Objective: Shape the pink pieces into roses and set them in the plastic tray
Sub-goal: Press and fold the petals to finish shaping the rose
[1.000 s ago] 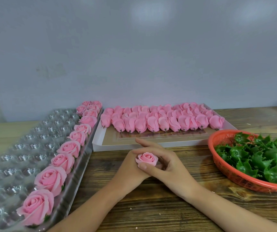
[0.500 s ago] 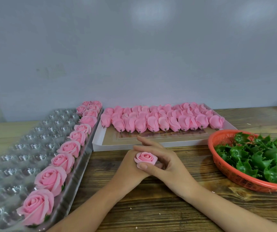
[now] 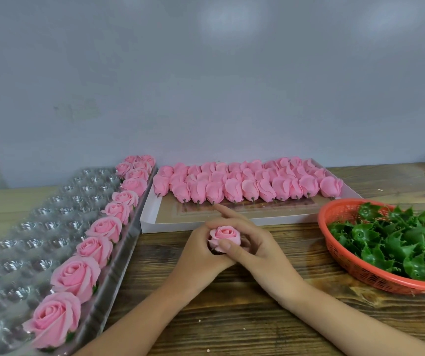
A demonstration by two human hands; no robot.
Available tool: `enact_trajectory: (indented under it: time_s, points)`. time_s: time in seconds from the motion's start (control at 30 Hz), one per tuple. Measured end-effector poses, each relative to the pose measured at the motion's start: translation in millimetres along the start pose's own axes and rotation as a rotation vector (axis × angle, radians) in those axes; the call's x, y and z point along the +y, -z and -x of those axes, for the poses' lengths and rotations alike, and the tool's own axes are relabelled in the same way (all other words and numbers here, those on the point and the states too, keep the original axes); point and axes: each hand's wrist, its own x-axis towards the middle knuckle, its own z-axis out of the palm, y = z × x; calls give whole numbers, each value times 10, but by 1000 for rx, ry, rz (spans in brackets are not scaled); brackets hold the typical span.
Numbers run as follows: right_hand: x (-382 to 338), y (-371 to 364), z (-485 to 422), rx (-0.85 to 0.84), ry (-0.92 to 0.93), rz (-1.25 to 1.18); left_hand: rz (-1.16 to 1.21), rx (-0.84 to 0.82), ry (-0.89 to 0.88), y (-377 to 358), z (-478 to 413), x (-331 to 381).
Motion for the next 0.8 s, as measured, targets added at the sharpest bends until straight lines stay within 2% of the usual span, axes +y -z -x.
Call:
enact_trajectory:
  time_s: [0.2, 0.37, 0.47, 0.63, 0.8]
  points:
    - [-64, 84, -1, -89, -53, -2, 44, -44, 34, -55, -9, 10]
    - [-96, 55, 16, -116, -43, 1, 26, -205, 61, -27, -13, 56]
    - [-95, 33, 34, -90, -46, -12, -44, -141, 31, -37, -8, 43]
    - [-97, -51, 42, 72, 2, -123, -190, -65, 35, -58, 6, 79]
    - [-66, -96, 42, 93, -10, -142, -256, 0, -24, -47, -23, 44]
